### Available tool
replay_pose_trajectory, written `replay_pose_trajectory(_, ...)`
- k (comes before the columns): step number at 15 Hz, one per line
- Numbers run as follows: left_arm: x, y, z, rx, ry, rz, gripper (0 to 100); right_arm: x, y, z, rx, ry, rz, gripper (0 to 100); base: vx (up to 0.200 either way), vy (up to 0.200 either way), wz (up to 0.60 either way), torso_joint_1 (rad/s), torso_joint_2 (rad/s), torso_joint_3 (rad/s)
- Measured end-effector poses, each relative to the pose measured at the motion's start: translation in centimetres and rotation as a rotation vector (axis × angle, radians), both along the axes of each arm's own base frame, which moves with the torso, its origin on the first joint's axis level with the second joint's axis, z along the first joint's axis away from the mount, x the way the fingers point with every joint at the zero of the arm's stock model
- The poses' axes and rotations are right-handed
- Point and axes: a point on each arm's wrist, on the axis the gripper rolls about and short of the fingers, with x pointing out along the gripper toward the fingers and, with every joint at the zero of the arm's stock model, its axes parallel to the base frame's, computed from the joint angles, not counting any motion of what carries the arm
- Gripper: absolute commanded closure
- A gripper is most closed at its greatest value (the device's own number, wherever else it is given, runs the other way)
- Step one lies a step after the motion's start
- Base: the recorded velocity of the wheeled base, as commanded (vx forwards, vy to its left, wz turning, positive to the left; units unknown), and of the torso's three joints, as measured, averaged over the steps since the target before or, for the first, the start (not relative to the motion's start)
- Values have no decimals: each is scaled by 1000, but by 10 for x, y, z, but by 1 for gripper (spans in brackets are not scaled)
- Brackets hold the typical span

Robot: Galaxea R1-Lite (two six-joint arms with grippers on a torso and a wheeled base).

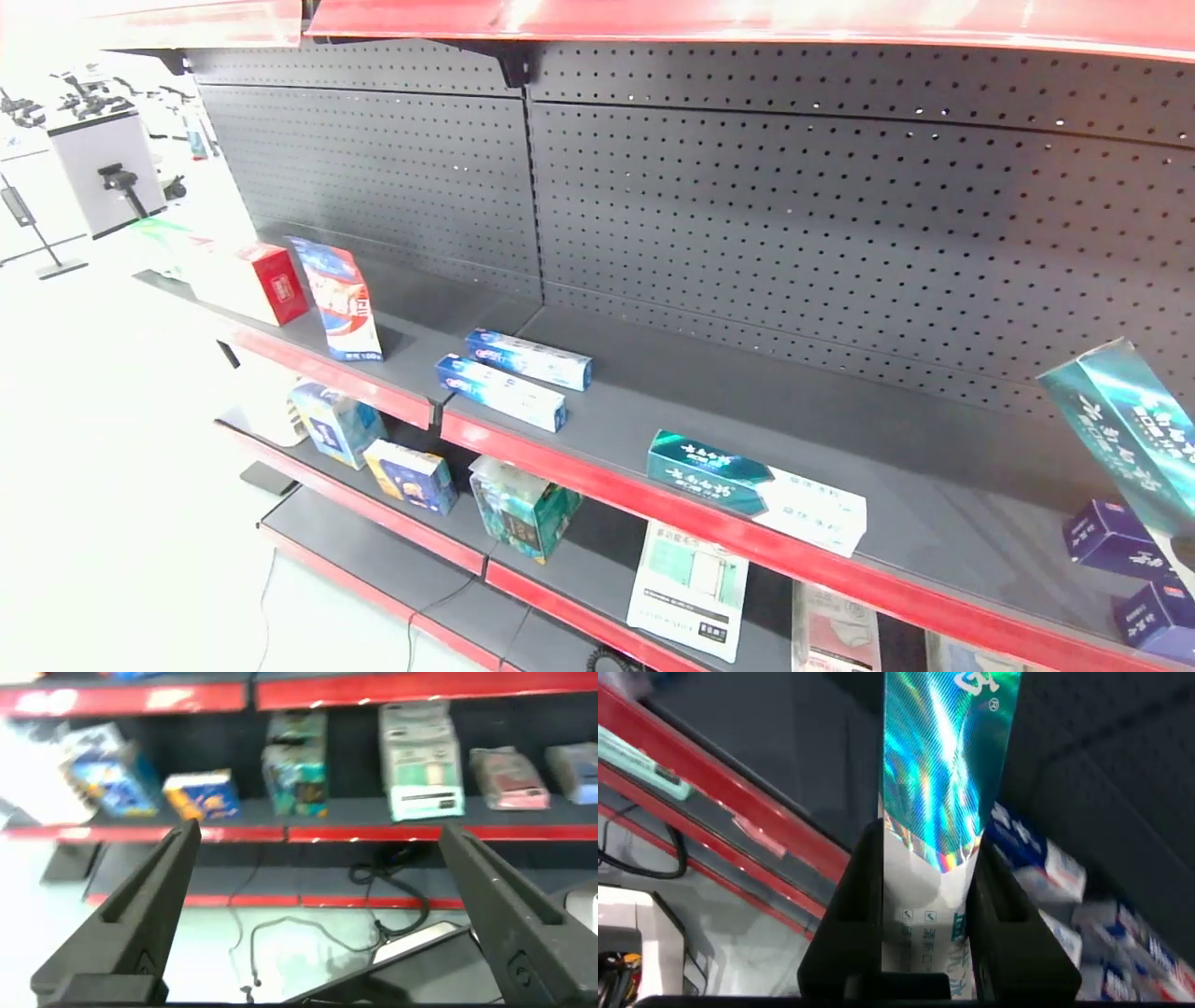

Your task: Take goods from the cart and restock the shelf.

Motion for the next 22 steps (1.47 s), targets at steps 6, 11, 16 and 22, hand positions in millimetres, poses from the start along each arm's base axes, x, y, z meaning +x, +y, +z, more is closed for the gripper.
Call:
replay_pose_trajectory(6,3,0,-18,-35,-21,73,0,21,7,17,18,-14,121,100,0,0,0,0,0,0)
replay_pose_trajectory(11,6,-3,-19,-138,-32,32,0,68,13,21,38,83,233,100,0,0,0,0,0,0)
replay_pose_trajectory(16,16,-10,-26,-172,-104,22,0,114,24,12,20,97,300,100,0,0,0,0,0,0)
replay_pose_trajectory(22,17,-12,-23,-141,-106,238,0,128,29,15,16,100,309,100,0,0,0,0,0,0)
